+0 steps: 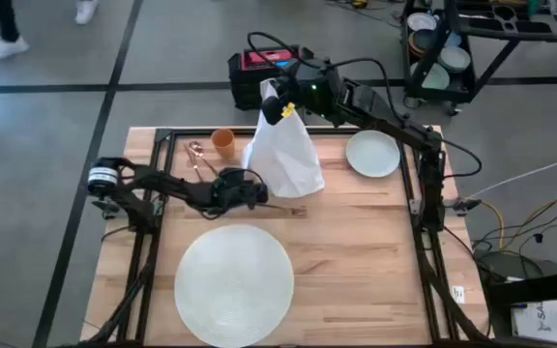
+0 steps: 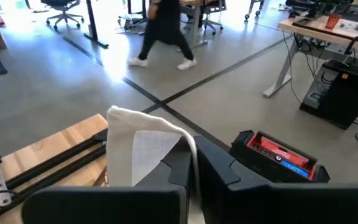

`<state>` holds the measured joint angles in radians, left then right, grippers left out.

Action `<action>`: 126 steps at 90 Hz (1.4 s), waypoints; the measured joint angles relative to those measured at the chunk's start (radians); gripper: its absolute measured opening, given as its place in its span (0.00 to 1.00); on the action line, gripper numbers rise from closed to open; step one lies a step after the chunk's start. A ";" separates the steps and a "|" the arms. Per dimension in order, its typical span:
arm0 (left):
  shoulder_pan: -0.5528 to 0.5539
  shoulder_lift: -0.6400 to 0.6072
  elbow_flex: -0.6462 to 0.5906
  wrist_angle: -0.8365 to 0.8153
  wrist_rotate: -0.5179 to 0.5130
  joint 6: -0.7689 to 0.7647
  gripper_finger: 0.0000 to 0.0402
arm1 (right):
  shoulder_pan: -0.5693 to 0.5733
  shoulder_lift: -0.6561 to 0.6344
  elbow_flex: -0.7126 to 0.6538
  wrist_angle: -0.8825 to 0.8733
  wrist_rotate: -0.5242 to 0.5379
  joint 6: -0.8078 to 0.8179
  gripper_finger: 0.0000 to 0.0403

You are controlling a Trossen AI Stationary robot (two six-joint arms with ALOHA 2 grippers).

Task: Set table place
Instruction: Fold the white napkin

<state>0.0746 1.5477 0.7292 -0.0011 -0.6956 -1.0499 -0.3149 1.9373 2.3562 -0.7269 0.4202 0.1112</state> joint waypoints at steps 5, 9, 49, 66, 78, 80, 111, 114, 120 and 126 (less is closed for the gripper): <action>0.000 -0.039 0.000 -0.053 -0.004 0.016 0.00 | 0.000 0.000 0.000 0.000 0.000 0.000 0.00; 0.000 -0.068 0.000 -0.095 -0.020 0.020 0.00 | 0.000 0.000 0.000 0.000 0.000 0.000 0.00; -0.002 -0.255 -0.036 -0.196 -0.061 0.061 0.00 | 0.000 0.000 0.000 0.006 0.000 0.000 0.00; -0.040 -0.198 -0.037 -0.102 0.059 0.101 0.03 | 0.000 0.000 0.000 0.006 -0.001 -0.005 0.00; -0.057 -0.199 -0.037 -0.023 0.061 0.110 0.16 | 0.000 0.000 0.000 0.007 -0.001 -0.007 0.00; -0.057 -0.201 -0.037 -0.017 0.062 0.111 0.19 | 0.000 0.000 0.000 0.007 -0.002 -0.007 0.00; -0.050 -0.173 -0.036 0.145 0.102 0.210 0.73 | 0.000 0.000 0.000 0.008 -0.005 -0.007 0.00; -0.050 -0.167 -0.036 0.145 0.121 0.203 0.76 | 0.000 0.000 0.000 0.008 -0.005 -0.008 0.00; -0.052 -0.162 -0.029 0.140 0.146 0.204 0.79 | 0.000 0.000 0.000 0.008 -0.004 -0.009 0.00; -0.052 -0.163 -0.025 0.132 0.152 0.235 0.80 | 0.000 0.000 0.000 0.008 -0.005 -0.012 0.00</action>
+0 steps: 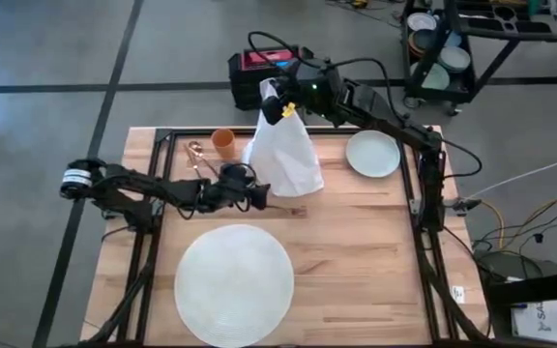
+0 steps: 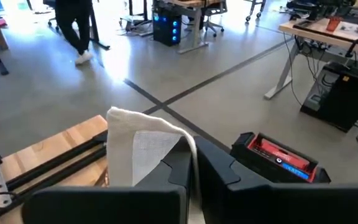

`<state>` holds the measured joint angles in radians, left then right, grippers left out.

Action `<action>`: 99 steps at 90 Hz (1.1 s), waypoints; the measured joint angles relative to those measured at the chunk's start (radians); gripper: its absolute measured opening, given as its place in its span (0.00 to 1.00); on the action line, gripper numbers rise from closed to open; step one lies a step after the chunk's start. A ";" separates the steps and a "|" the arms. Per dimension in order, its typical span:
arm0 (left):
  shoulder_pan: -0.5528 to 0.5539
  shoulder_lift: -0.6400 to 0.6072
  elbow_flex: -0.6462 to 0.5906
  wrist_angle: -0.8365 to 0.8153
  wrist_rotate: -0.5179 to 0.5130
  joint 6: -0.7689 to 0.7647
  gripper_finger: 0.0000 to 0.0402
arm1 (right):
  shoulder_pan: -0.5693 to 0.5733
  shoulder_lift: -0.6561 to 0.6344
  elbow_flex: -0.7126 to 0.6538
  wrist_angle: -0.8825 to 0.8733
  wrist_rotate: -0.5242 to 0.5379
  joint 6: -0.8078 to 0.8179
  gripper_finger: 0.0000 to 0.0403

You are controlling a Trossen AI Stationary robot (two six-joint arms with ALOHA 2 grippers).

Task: Set table place
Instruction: Fold the white napkin

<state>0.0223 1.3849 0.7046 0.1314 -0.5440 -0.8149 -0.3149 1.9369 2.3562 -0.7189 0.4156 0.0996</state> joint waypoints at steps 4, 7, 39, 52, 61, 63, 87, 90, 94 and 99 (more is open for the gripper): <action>0.001 -0.001 0.000 -0.007 -0.013 0.026 0.80 | 0.000 0.000 0.000 0.000 0.000 -0.003 0.00; 0.006 -0.002 0.000 -0.024 -0.031 0.057 0.79 | 0.000 0.000 0.000 0.000 0.000 -0.006 0.00; 0.125 0.086 0.002 0.001 -0.070 0.258 0.77 | 0.000 0.000 0.000 0.000 0.000 -0.008 0.00; 0.147 0.113 0.002 0.017 -0.103 0.247 0.77 | 0.000 0.000 0.000 0.000 0.000 -0.023 0.00; 0.155 0.113 0.002 0.027 -0.146 0.263 0.77 | 0.000 0.000 0.000 0.000 0.000 -0.024 0.00; 0.156 0.113 0.002 0.025 -0.148 0.263 0.77 | 0.000 0.000 0.000 0.000 0.000 -0.025 0.00; 0.099 0.049 0.002 0.011 -0.003 0.126 0.77 | -0.004 0.000 0.000 0.000 0.004 -0.046 0.00; 0.084 0.036 0.002 0.009 0.008 0.122 0.77 | -0.005 0.000 0.000 0.001 0.004 -0.048 0.00; 0.065 0.013 0.002 -0.008 0.010 0.120 0.77 | -0.008 0.000 0.000 0.001 0.004 -0.048 0.00; 0.042 -0.018 0.002 -0.070 -0.003 0.113 0.77 | -0.009 0.000 0.000 0.000 0.004 -0.048 0.00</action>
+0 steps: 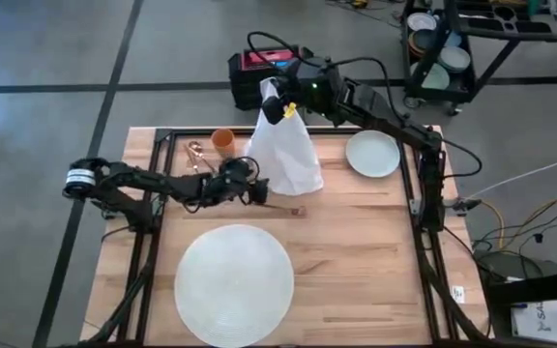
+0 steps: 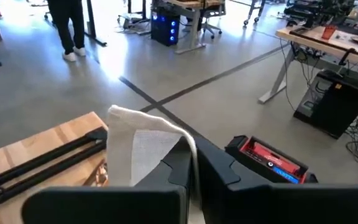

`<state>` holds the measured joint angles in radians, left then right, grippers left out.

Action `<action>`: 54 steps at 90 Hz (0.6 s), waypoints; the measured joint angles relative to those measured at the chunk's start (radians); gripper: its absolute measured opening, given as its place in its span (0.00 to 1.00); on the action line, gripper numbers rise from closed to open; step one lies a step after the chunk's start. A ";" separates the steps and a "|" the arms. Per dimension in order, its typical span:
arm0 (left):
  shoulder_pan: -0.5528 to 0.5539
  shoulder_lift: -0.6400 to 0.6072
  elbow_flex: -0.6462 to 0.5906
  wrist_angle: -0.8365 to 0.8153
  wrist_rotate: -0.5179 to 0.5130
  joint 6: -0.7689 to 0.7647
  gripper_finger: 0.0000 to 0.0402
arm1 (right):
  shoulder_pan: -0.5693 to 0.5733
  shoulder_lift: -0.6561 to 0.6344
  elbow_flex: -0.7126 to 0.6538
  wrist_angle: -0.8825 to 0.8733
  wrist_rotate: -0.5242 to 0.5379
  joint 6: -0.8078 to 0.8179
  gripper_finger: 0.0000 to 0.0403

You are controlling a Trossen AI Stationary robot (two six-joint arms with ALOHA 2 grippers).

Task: Set table place
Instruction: Fold the white napkin

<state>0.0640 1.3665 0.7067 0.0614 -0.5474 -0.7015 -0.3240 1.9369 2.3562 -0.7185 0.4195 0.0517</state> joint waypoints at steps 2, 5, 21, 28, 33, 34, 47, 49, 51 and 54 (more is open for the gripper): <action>-0.009 -0.011 0.000 -0.032 -0.015 -0.003 0.77 | -0.002 0.000 0.000 0.000 0.000 0.000 0.00; -0.022 -0.029 0.000 -0.086 -0.043 -0.011 0.77 | -0.002 0.000 0.000 0.001 0.000 0.000 0.00; -0.019 -0.093 0.000 -0.173 -0.217 0.021 0.77 | -0.004 0.000 0.000 0.007 0.000 0.000 0.00; 0.017 -0.076 0.000 -0.115 -0.219 0.065 0.77 | -0.004 0.000 0.000 0.023 0.000 0.000 0.00; 0.046 -0.057 0.001 -0.090 -0.215 0.074 0.77 | -0.004 0.000 0.000 0.035 -0.001 0.000 0.00; 0.052 -0.052 0.001 -0.089 -0.212 0.074 0.77 | -0.004 0.000 0.000 0.036 -0.001 0.000 0.00; 0.110 0.004 0.000 -0.020 -0.155 0.065 0.77 | -0.004 0.000 0.000 0.049 -0.001 -0.001 0.00; 0.115 0.010 0.000 -0.009 -0.147 0.064 0.77 | -0.004 0.000 0.000 0.049 -0.001 0.000 0.00; 0.121 0.017 0.000 0.001 -0.143 0.064 0.77 | -0.004 0.000 0.000 0.049 -0.001 -0.001 0.00; 0.126 0.026 0.000 0.015 -0.143 0.064 0.77 | -0.004 0.000 0.000 0.049 -0.001 -0.001 0.00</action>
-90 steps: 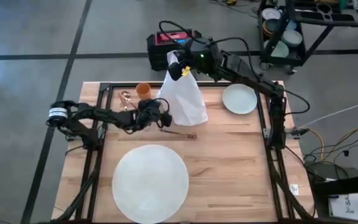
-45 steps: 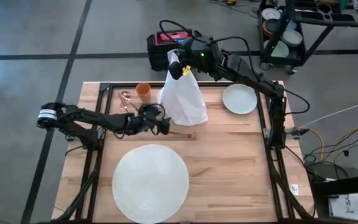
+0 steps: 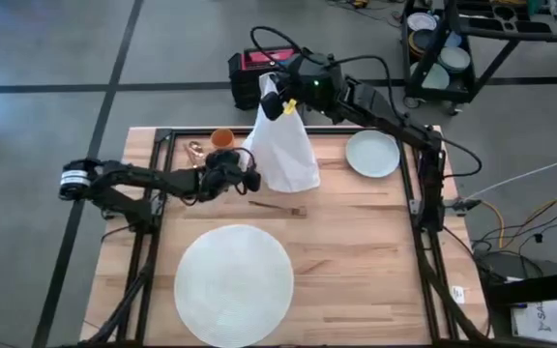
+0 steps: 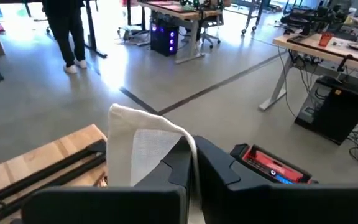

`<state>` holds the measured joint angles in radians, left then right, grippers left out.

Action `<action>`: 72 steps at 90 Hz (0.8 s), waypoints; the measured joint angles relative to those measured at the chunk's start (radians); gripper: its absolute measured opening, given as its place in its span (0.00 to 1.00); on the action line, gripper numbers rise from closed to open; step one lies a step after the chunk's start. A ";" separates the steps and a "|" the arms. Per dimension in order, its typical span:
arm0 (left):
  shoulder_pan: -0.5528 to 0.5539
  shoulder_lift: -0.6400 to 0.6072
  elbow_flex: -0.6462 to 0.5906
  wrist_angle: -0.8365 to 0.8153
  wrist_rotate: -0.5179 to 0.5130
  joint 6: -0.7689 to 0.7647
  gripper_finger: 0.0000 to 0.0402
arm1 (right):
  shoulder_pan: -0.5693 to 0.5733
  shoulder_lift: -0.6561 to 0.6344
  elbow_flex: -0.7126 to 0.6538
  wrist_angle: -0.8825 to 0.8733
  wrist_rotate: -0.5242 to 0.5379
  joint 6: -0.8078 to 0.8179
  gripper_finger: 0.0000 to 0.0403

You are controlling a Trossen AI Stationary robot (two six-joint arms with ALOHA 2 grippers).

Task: Set table place
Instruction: Fold the white napkin

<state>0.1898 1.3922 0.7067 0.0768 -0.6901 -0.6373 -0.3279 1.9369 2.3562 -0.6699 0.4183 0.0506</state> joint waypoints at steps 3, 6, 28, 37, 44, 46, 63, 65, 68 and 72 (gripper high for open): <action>0.003 0.007 0.000 0.010 0.000 0.000 0.77 | 0.000 0.000 0.000 0.000 0.000 -0.002 0.00; 0.006 0.011 0.000 0.013 0.001 0.000 0.77 | 0.000 0.000 0.000 0.000 -0.002 -0.004 0.00; 0.021 0.053 0.001 0.082 0.001 0.000 0.77 | -0.002 0.000 0.000 -0.001 -0.002 -0.003 0.00; 0.021 0.082 0.000 0.146 0.012 -0.001 0.77 | -0.003 0.000 0.000 -0.001 -0.002 -0.003 0.00; 0.021 0.091 0.000 0.165 0.033 -0.007 0.77 | -0.004 0.000 0.000 -0.001 -0.002 -0.003 0.00; 0.021 0.092 0.000 0.166 0.036 -0.010 0.77 | -0.005 0.000 0.000 -0.001 -0.002 -0.003 0.00; 0.021 0.088 0.004 0.186 0.024 -0.033 0.77 | -0.007 0.000 0.000 -0.001 -0.002 -0.003 0.00; 0.021 0.088 0.010 0.185 0.023 -0.031 0.77 | -0.007 0.000 0.000 -0.001 -0.002 -0.003 0.00; 0.021 0.092 0.023 0.186 0.023 -0.028 0.77 | -0.007 0.000 0.000 0.000 -0.002 -0.003 0.00; 0.020 0.098 0.042 0.185 0.027 -0.026 0.77 | -0.006 0.000 0.000 0.001 -0.002 -0.004 0.00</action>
<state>0.2097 1.4900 0.7488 0.2614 -0.6630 -0.6631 -0.3344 1.9369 2.3562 -0.6691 0.4164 0.0471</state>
